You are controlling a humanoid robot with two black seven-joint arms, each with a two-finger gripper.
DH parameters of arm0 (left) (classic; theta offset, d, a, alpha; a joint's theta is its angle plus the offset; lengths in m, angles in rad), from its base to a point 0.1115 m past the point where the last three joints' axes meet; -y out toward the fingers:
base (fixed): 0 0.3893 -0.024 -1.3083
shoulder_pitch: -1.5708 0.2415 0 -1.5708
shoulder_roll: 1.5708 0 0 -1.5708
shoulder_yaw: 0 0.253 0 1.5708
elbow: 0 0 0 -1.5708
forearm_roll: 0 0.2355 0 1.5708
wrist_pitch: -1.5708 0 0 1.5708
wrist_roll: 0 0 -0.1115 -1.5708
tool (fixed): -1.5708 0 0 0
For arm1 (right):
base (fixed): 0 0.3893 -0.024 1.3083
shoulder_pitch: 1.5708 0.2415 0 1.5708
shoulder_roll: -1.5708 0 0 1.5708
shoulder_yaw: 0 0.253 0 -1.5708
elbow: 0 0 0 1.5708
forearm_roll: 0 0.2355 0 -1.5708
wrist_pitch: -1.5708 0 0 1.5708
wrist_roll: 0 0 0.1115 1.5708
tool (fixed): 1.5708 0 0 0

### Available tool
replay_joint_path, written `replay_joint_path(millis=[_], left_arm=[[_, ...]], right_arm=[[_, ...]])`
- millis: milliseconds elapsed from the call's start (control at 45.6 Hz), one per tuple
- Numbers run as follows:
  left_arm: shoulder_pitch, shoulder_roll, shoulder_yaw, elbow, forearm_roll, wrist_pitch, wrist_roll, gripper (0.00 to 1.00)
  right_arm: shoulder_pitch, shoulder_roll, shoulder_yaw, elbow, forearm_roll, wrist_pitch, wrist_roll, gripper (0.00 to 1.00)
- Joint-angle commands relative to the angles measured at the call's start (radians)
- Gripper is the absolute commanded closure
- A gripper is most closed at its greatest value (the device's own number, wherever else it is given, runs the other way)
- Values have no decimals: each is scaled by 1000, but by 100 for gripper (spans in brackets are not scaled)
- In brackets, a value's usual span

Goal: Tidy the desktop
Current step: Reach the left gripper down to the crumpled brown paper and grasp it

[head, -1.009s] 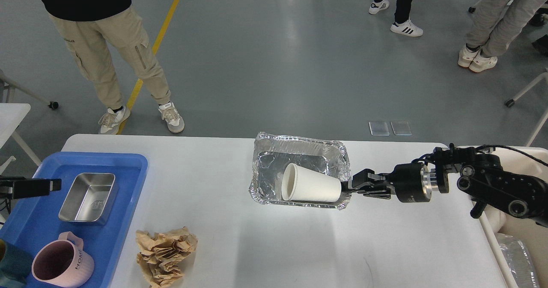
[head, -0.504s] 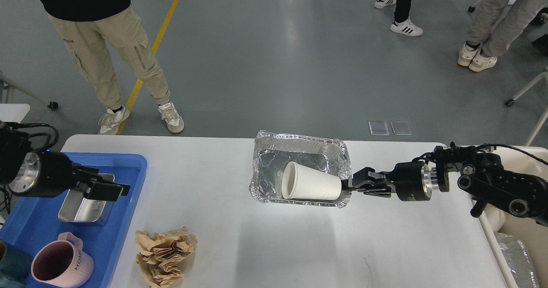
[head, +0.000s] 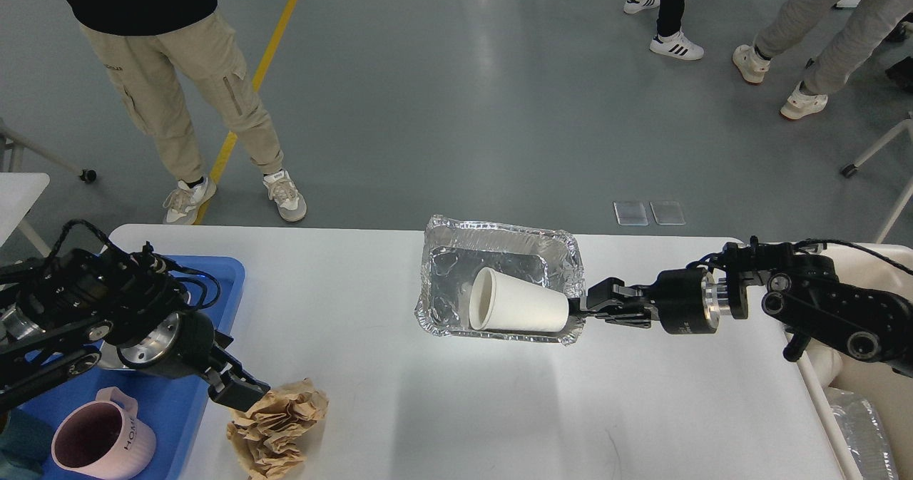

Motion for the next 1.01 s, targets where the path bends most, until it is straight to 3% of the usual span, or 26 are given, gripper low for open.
replay_joint_path(millis=[0, 417, 504, 702, 767, 855, 921, 987], left_arm=[[-1, -39, 49, 3, 43, 1, -2, 3], [8, -161, 178, 74, 134, 74, -2, 6], [11, -160, 180, 84, 132, 94, -31, 9], [6, -151, 181, 161, 146, 194, -159, 36], [6, -146, 181, 175, 161, 200, -179, 46], [8, -132, 192, 181, 162, 200, -186, 73], [8, -103, 229, 181, 163, 200, -192, 87], [9, -88, 246, 181, 163, 202, -213, 94]], right_arm=[[-2, 0, 0, 2, 0, -3, 0, 100], [-3, -3, 0, 2, 0, -3, 1, 100], [-3, -5, 0, 2, 0, -3, 1, 100], [-3, -3, 0, 2, 0, -3, 3, 100], [-3, -3, 0, 2, 0, -3, 3, 100], [-3, -3, 0, 2, 0, -3, 3, 100], [-3, -3, 0, 2, 0, -3, 3, 100], [-3, -3, 0, 2, 0, -3, 3, 100]])
